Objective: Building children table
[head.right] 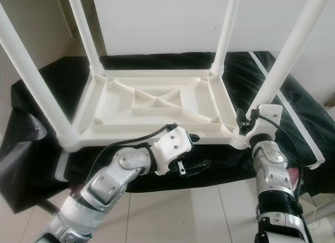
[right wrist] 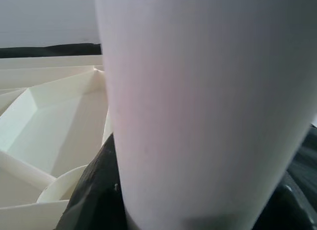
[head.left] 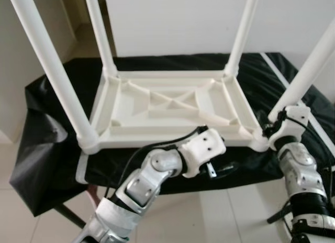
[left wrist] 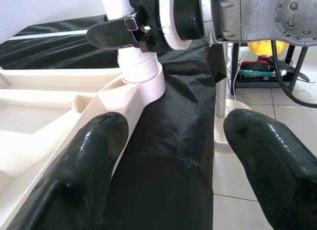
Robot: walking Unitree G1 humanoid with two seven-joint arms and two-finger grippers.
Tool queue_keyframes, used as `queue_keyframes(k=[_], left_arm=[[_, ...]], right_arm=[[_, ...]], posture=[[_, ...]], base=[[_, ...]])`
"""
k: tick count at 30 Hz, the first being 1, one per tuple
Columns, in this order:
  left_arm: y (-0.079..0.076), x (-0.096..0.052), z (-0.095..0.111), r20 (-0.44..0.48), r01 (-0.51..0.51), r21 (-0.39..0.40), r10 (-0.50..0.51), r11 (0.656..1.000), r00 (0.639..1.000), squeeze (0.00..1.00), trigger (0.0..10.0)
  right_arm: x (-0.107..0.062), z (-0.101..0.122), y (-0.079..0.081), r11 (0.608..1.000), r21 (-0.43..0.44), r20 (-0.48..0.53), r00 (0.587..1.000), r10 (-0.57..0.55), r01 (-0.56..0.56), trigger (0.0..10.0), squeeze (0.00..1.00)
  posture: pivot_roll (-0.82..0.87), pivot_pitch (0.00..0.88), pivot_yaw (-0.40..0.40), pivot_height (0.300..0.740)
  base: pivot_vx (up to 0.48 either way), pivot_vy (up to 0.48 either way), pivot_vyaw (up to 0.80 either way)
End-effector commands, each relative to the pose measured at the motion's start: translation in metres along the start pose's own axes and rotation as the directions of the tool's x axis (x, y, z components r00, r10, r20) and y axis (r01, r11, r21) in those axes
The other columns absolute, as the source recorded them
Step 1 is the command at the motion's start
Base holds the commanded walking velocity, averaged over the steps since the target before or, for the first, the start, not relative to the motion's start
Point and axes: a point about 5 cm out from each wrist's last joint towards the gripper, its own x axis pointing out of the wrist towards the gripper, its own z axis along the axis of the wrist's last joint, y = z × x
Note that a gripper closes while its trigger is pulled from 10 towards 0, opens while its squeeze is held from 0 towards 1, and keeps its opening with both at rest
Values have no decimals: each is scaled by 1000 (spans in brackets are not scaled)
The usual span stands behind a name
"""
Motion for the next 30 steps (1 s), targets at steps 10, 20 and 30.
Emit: queue_keyframes(k=[10, 20, 30], left_arm=[[10, 0, -2, -21, -50, 9, 50, 999, 999, 0, 10000], [20, 1, -3, -21, -94, 17, 95, 995, 995, 0, 10000], [27, -3, -3, -25, -138, 34, 139, 990, 990, 0, 10000]], right_arm=[[-7, -24, 35, 938, 110, -105, 943, -317, 328, 10000, 0], [-5, -15, 57, 873, 195, -86, 894, -439, 448, 10000, 0], [-4, -8, 58, 879, 212, -48, 903, -427, 427, 10000, 0]], posture=[[-65, 18, -8, 740], [-60, 4, -20, 740], [-65, 24, -30, 740]], base=[[0, 0, 0], [0, 0, 0], [0, 0, 0]])
